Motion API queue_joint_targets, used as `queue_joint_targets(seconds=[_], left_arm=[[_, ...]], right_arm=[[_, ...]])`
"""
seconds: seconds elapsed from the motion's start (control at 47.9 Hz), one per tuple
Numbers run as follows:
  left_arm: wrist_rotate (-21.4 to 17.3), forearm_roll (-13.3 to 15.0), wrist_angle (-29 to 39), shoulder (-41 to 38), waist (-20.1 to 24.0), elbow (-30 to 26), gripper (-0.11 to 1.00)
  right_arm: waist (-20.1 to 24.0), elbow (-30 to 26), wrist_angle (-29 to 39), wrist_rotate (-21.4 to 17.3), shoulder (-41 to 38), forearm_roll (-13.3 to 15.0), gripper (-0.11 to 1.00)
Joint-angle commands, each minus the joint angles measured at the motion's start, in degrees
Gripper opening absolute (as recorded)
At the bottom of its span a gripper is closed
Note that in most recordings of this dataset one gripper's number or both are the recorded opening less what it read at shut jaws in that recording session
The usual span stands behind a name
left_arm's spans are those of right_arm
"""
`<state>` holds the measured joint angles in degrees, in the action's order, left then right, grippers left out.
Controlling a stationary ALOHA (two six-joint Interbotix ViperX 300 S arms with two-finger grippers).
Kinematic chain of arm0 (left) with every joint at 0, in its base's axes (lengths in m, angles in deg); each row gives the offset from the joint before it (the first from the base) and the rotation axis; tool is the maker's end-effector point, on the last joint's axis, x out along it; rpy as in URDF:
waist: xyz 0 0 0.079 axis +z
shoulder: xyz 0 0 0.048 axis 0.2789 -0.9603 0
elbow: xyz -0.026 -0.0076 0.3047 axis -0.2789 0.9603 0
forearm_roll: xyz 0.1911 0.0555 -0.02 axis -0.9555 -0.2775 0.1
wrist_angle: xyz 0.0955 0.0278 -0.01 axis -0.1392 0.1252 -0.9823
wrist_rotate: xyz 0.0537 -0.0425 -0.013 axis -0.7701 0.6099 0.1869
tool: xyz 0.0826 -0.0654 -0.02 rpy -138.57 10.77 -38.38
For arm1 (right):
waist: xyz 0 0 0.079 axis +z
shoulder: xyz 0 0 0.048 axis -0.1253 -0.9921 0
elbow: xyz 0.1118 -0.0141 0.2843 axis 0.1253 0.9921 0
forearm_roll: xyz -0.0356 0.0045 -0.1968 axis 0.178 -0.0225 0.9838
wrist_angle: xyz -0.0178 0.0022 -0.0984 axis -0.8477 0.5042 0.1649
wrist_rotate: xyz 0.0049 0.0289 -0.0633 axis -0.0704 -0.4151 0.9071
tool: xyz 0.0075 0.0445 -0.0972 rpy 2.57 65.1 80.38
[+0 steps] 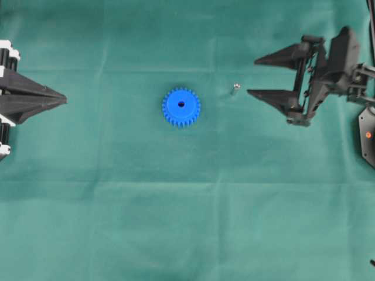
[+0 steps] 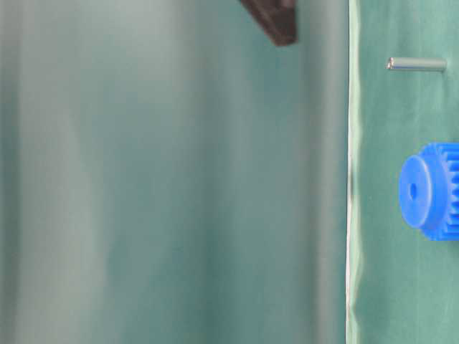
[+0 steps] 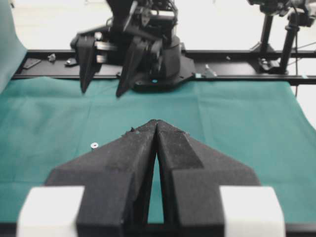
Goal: Insert the shaft placed at a random location into the center hole of the medium gear at another random location.
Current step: 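Move the open right gripper left toward the silver shaft, then close the right gripper around the upright silver shaft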
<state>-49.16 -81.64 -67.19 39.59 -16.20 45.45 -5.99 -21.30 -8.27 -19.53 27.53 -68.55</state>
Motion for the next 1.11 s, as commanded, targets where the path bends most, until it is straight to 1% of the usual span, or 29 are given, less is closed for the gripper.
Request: queue_joint_targets(seconds=[0.0,0.396,0.563,0.73,1.001,1.085], left_arm=[[-0.09,-0.18,-0.35,-0.26,-0.09,-1.32,0.00],[-0.09,-0.18,-0.26,-0.53,-0.09,-1.23,0.00],[0.26,-0.18,0.09,-0.70,-0.09,-1.14,0.00],[0.26,-0.18,0.62,-0.70,-0.09,-1.14,0.00],[0.26,-0.18,0.97,-0.70,-0.09,-1.14,0.00],[0.26,-0.18,1.05,-0.70,0.00,-1.14,0.00]], right_arm=[[-0.53,-0.88,-2.55,0.97,-3.43,-0.88,0.81],[-1.32,-2.02,-11.51,0.97,-17.23,-3.43,0.81],[-1.32,-3.87,-11.95,0.88,-20.92,-3.43,0.81],[-1.32,-5.10,-11.87,0.88,-22.41,-3.52,0.80],[-1.32,-5.19,-10.63,0.70,-22.76,-3.43,0.68],[-1.32,-5.27,-10.11,0.70,-22.76,-3.34,0.60]])
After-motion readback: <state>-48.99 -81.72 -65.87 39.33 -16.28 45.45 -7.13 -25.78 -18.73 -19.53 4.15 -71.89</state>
